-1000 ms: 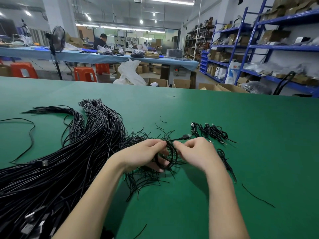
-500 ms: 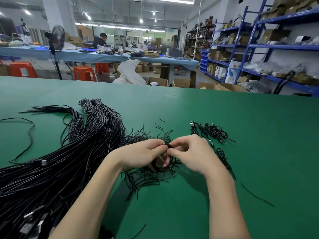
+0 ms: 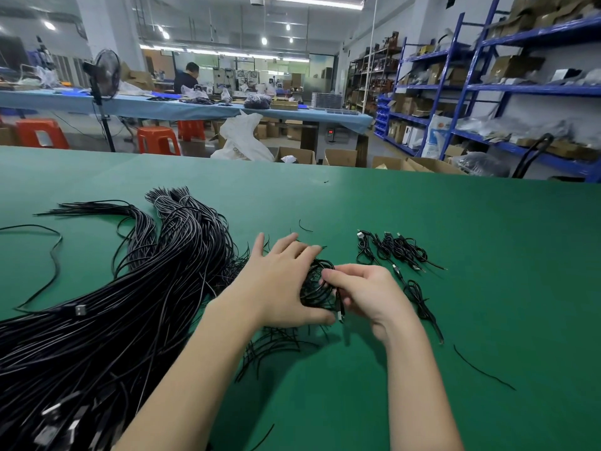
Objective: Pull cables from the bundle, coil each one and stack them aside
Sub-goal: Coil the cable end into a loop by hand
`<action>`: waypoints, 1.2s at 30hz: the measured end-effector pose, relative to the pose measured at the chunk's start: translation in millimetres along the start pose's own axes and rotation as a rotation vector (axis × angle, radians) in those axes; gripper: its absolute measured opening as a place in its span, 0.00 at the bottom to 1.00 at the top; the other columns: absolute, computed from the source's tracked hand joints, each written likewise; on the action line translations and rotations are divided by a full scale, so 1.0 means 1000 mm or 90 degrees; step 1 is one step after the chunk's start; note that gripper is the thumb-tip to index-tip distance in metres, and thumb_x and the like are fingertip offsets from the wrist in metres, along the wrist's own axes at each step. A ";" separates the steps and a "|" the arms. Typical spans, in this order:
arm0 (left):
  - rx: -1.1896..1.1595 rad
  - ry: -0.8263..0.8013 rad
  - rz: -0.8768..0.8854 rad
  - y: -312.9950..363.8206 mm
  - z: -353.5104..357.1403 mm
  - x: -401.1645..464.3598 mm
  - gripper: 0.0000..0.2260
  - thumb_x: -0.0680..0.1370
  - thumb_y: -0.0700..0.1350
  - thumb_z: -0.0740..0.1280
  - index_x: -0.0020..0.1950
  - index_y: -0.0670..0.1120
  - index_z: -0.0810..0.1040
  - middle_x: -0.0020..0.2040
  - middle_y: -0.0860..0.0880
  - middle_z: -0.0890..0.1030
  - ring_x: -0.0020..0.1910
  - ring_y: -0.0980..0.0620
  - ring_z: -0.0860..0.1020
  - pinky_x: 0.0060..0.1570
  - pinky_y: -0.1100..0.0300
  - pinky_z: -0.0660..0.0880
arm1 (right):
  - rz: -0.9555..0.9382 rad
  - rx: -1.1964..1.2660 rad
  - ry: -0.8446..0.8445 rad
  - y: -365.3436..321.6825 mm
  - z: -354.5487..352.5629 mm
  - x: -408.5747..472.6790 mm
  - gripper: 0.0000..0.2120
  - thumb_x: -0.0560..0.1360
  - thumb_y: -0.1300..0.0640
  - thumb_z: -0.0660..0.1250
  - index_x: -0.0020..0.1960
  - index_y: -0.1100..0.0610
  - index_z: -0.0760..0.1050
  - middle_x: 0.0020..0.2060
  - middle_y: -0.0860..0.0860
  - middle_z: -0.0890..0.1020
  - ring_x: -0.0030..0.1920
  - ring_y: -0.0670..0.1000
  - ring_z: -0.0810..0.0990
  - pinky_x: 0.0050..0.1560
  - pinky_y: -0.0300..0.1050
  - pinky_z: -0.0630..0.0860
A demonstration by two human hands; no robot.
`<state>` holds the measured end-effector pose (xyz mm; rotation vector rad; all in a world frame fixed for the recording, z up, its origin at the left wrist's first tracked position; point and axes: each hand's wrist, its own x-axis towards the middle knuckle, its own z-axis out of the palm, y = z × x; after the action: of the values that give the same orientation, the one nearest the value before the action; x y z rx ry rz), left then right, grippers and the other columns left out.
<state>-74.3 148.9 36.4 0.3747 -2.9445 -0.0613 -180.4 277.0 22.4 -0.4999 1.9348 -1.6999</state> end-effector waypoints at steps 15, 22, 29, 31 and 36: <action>0.088 0.019 -0.046 0.015 0.024 0.005 0.14 0.80 0.48 0.57 0.64 0.46 0.63 0.61 0.48 0.72 0.64 0.45 0.70 0.75 0.34 0.52 | -0.003 -0.081 -0.128 -0.006 -0.005 -0.007 0.07 0.79 0.58 0.68 0.45 0.55 0.83 0.31 0.49 0.76 0.28 0.45 0.72 0.28 0.38 0.68; 0.060 0.015 -0.034 0.013 0.024 0.003 0.10 0.82 0.48 0.56 0.62 0.47 0.64 0.59 0.50 0.74 0.63 0.46 0.72 0.73 0.40 0.57 | -0.116 -0.297 -0.053 -0.013 -0.024 -0.009 0.07 0.76 0.52 0.71 0.52 0.44 0.81 0.37 0.45 0.86 0.38 0.45 0.82 0.38 0.40 0.74; 0.064 -0.009 -0.011 0.014 0.027 0.004 0.12 0.82 0.47 0.56 0.65 0.47 0.65 0.59 0.50 0.74 0.63 0.47 0.72 0.74 0.38 0.55 | -0.162 -0.253 0.031 -0.008 -0.038 -0.010 0.07 0.74 0.55 0.75 0.48 0.45 0.80 0.37 0.41 0.86 0.35 0.41 0.79 0.42 0.40 0.73; 0.072 -0.008 -0.002 0.014 0.027 0.004 0.13 0.83 0.47 0.56 0.67 0.47 0.64 0.61 0.50 0.73 0.64 0.47 0.71 0.74 0.38 0.55 | -0.151 -0.257 0.017 -0.007 -0.036 -0.009 0.06 0.74 0.55 0.75 0.48 0.46 0.80 0.36 0.41 0.86 0.31 0.38 0.77 0.39 0.39 0.70; 0.076 0.011 0.043 0.018 0.028 0.003 0.14 0.83 0.49 0.55 0.68 0.48 0.63 0.62 0.50 0.72 0.65 0.47 0.71 0.74 0.41 0.57 | -0.109 -0.191 0.000 -0.002 -0.026 -0.006 0.10 0.75 0.64 0.64 0.47 0.51 0.80 0.41 0.50 0.86 0.32 0.45 0.77 0.41 0.43 0.74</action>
<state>-86.6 165.6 10.3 0.2897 -2.9487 0.1272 -191.2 300.7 27.3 -0.7956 2.2135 -1.5114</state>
